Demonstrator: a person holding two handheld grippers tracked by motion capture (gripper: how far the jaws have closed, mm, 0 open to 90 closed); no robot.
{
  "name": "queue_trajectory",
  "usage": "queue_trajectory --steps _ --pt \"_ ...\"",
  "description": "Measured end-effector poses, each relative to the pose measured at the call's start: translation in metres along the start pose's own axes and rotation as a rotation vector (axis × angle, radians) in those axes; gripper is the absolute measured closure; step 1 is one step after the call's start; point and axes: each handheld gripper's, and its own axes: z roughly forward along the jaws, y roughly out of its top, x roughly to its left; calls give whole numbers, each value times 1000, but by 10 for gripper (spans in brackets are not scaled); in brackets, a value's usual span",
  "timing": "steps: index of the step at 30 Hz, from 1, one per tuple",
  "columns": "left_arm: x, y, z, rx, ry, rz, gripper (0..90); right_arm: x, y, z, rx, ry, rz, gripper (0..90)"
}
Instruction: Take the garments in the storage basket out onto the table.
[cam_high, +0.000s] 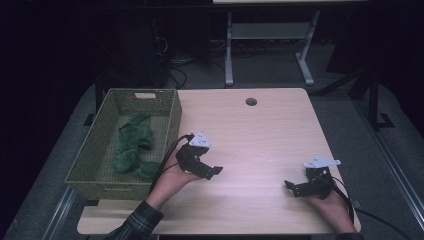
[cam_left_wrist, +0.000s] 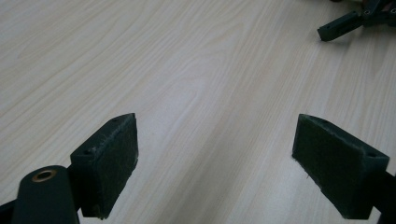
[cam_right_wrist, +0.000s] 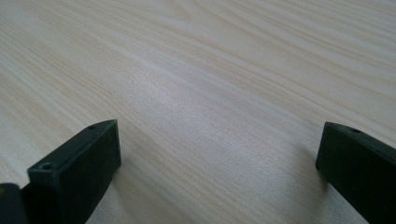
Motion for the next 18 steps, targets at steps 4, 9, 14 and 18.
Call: queue_trajectory --steps 4,9,14,18 --pt "0 2 -2 4 -14 -1 138 0 0 0 0 0 0 0" --pt "2 6 -7 5 -13 0 139 0 0 0 0 0 0 0" --pt "6 10 -17 -12 -2 1 143 0 0 0 -1 0 -2 0" --pt "10 11 -22 -14 -1 -2 145 0 0 0 -2 0 -4 0"
